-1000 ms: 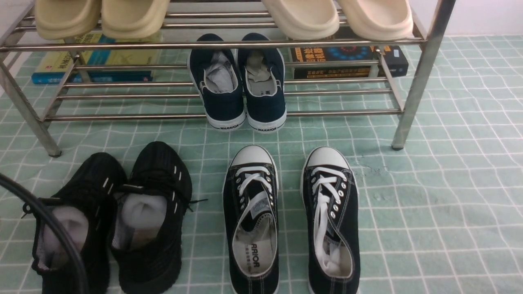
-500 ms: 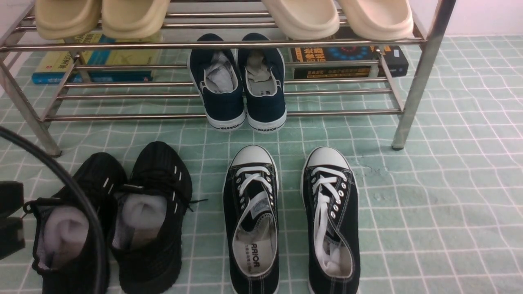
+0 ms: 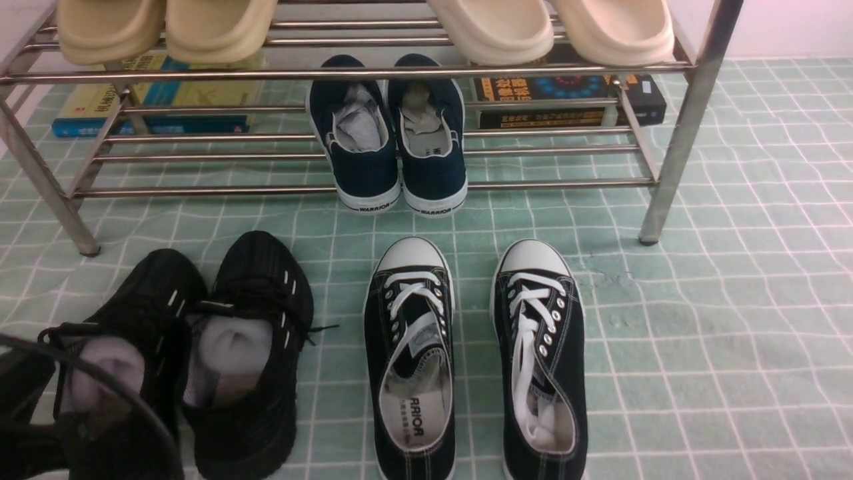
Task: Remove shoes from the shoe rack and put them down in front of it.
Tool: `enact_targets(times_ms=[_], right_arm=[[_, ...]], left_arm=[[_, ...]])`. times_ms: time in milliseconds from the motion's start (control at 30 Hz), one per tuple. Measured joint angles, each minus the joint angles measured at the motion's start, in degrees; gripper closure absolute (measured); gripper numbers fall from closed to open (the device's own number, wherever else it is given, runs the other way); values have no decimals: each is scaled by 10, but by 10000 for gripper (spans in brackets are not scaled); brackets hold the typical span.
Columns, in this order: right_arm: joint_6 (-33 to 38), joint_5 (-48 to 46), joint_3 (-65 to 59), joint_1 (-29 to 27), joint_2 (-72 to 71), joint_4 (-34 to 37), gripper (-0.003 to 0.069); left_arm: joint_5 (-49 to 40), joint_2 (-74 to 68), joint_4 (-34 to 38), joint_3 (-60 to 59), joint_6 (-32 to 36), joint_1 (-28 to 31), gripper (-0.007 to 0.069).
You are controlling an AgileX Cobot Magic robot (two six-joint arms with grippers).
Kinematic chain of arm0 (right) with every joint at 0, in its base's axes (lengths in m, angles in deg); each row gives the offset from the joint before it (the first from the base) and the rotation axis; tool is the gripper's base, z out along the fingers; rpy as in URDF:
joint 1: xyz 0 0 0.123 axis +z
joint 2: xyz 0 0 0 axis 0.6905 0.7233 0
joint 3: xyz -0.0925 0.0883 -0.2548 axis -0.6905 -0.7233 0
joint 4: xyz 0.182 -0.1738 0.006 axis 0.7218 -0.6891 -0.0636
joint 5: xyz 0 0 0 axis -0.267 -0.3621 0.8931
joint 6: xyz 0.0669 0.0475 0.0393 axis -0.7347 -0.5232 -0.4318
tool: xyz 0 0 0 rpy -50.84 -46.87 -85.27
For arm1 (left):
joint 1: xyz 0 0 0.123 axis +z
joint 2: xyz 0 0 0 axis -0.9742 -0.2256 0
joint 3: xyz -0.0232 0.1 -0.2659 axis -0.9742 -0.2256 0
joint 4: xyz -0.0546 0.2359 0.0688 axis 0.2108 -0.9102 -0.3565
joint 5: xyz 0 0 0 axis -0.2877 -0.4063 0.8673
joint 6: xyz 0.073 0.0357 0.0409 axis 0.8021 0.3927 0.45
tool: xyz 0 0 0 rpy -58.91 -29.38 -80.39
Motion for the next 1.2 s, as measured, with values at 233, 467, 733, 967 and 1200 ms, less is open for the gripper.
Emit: enact_targets(times_ms=[233,467,733,967,1200], right_arm=[[0,0,0,0,0,0,422],[0,0,0,0,0,0,422],[0,0,0,0,0,0,422],[0,0,0,0,0,0,422],[0,0,0,0,0,0,421]], left_arm=[[65,126,2,-147,0,87,585],[21,228,-17,-182,0,115,575],[-35,236,-19,-180,-2,115,572],[-36,236,-19,-180,-2,97,571],[-37,236,-19,-179,-2,72,566]])
